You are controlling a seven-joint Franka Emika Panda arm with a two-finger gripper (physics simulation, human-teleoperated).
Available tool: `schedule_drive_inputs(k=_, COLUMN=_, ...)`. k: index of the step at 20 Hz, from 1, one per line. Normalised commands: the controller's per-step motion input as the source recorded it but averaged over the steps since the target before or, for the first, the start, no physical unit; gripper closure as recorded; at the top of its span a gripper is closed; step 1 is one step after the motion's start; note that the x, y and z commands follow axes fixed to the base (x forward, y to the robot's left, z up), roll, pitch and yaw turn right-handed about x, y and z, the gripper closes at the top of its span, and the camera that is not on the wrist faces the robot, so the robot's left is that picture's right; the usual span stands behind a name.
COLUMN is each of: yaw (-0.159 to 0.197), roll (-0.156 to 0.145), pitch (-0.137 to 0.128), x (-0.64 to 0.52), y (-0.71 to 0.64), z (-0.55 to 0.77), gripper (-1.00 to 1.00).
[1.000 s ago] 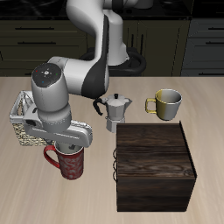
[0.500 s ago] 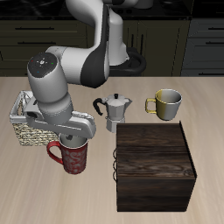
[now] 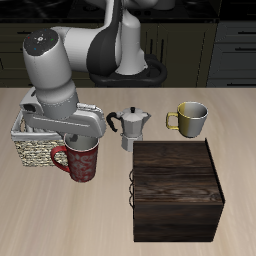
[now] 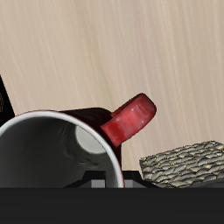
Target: Place the red mug in the basket
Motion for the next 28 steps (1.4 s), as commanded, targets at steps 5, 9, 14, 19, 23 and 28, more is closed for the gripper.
schedule_drive_inputs(k=5, yaw=0.047, roll=-0.028, pitch=-0.121, x=-0.38, y=-0.18, z=0.66, gripper=1.0)
schedule_drive_inputs(k=9, yaw=0.053, roll=0.006, pitch=-0.087, x=-0.41, y=-0.03, z=0.45, gripper=1.0)
schedule_drive_inputs(k=14, yaw=0.038, roll=0.008, pitch=-0.065, x=-0.39, y=0.05, z=0.36, gripper=1.0)
schedule_drive_inputs(k=19, yaw=0.029, roll=0.031, pitch=-0.058, x=-0.54, y=0.06, z=0.38, gripper=1.0)
schedule_drive_inputs(k=23, yaw=0.018, roll=-0.021, pitch=-0.049, x=-0.57, y=-0.05, z=0.23, gripper=1.0)
schedule_drive_inputs(k=28, yaw=0.076, roll=-0.04, pitch=-0.014, x=-0.54, y=0.05, z=0.15, gripper=1.0)
